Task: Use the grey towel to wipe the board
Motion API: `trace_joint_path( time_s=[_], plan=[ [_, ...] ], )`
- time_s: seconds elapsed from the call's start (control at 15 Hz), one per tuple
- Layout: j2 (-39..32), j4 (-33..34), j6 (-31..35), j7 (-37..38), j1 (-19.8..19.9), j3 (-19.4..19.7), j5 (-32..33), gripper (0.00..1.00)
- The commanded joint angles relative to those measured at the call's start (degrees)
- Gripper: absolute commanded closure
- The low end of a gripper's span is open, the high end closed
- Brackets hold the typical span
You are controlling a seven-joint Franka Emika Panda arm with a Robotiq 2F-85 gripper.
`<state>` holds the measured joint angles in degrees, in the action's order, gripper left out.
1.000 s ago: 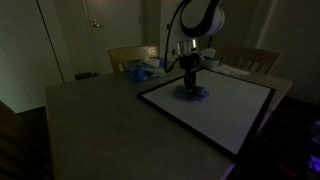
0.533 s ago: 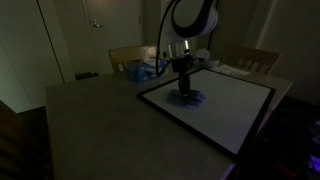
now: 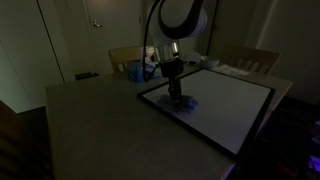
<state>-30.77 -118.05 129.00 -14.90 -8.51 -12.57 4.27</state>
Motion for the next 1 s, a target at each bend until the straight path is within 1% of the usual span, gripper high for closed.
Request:
trace_joint_path(
  time_s=[0.0, 0.07, 0.27, 0.33, 0.47, 0.73, 0.93],
  plan=[
    [-0.8, 0.6, 1.5, 2.0, -1.2, 0.5, -0.1, 0.98],
    [-0.1, 0.3, 0.1, 1.0, -0.9, 0.3, -0.2, 0.9],
    [-0.1, 0.3, 0.2, 1.5, -1.1, 0.3, -0.2, 0.9],
    [-0.1, 0.3, 0.2, 1.5, -1.1, 0.3, -0.2, 0.98],
    [-1.4, 1.7, -0.8, 1.6, -1.6, 0.4, 0.4, 0.98],
    [-0.7, 0.9, 0.3, 2.4, -3.4, -0.3, 0.8, 0.98],
    [-0.5, 0.6, -0.3, 2.9, -5.0, -0.6, 1.0, 0.98]
  ],
)
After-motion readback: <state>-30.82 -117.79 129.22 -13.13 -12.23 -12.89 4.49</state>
